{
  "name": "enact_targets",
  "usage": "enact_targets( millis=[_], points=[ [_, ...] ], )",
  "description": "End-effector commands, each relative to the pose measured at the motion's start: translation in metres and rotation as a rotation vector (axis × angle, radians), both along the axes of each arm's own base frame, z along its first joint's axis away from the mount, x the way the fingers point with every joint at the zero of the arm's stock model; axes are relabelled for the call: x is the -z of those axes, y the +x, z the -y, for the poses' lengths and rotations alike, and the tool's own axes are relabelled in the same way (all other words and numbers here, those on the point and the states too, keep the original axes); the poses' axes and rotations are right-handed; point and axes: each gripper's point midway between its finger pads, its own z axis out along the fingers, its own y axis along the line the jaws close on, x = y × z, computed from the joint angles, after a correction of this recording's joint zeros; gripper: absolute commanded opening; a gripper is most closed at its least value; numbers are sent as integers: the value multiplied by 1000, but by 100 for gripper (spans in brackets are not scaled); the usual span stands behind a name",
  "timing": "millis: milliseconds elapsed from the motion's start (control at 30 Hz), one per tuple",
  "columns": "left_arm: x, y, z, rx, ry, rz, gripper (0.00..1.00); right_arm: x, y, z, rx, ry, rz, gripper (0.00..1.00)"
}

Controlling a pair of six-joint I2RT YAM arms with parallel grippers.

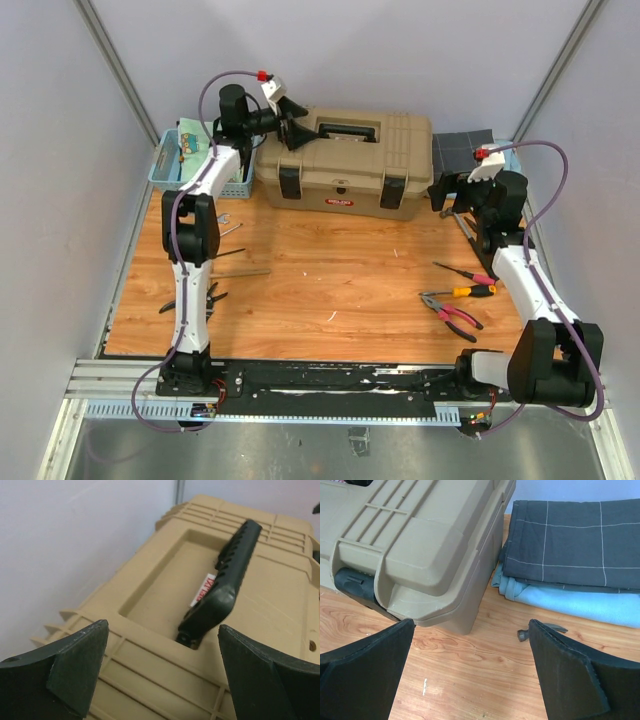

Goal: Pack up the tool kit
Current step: Move the toolbox to the center of the board.

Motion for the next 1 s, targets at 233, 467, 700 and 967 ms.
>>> enact_targets(
  millis=[233,467,700,967],
  points=[
    [-11,-58,12,129,-26,127,96,9,-3,-1,8,-23,14,98],
    [-10,-66,33,143,-18,181,95,10,-6,0,13,-20,10,99],
    [-27,-41,46,139,-60,189,93,8,-11,2,21,-47,16,99],
    [-26,-21,59,129,-95,169,93,6,-14,5,25,-75,17,99]
  ],
)
